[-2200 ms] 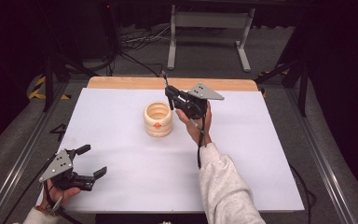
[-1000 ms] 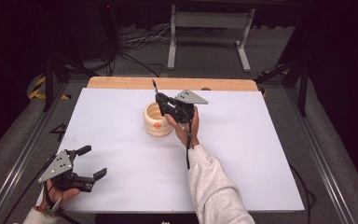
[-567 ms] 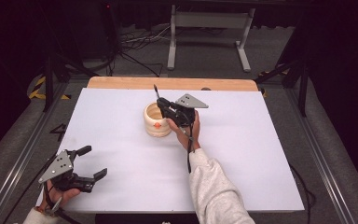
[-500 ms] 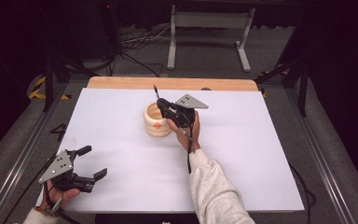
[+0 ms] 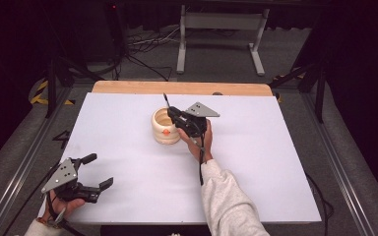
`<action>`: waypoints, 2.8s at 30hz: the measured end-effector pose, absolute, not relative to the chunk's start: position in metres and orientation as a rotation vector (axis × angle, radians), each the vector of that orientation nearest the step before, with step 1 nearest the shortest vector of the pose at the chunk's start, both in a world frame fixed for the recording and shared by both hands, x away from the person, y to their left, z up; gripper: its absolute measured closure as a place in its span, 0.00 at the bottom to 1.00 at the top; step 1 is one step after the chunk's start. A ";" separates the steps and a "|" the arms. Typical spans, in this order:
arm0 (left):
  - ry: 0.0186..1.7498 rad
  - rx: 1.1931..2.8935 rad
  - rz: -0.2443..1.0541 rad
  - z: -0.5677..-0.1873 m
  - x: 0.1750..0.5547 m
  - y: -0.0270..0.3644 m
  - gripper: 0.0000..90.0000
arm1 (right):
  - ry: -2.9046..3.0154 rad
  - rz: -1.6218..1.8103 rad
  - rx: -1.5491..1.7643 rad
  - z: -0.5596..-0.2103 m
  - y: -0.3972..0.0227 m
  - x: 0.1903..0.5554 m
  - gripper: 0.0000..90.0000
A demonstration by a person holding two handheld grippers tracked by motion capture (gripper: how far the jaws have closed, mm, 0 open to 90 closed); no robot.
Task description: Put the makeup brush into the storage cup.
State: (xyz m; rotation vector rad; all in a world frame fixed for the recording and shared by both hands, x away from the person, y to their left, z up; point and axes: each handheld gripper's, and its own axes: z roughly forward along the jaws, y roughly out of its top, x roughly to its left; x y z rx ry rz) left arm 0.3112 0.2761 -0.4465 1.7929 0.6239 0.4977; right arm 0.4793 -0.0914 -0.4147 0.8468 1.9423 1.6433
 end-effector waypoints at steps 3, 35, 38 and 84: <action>0.626 1.792 0.496 -0.447 0.311 0.276 0.03 | 1.954 1.633 0.840 -0.415 -0.091 0.479 0.89; 0.614 1.797 0.506 -0.447 0.310 0.276 0.03 | 1.951 1.572 0.814 -0.403 -0.096 0.475 0.66; 0.615 1.798 0.503 -0.447 0.311 0.276 0.03 | 1.948 1.556 0.807 -0.400 -0.099 0.474 0.60; 0.620 1.819 0.518 -0.447 0.310 0.273 0.03 | 1.883 1.303 0.740 -0.355 -0.145 0.430 0.12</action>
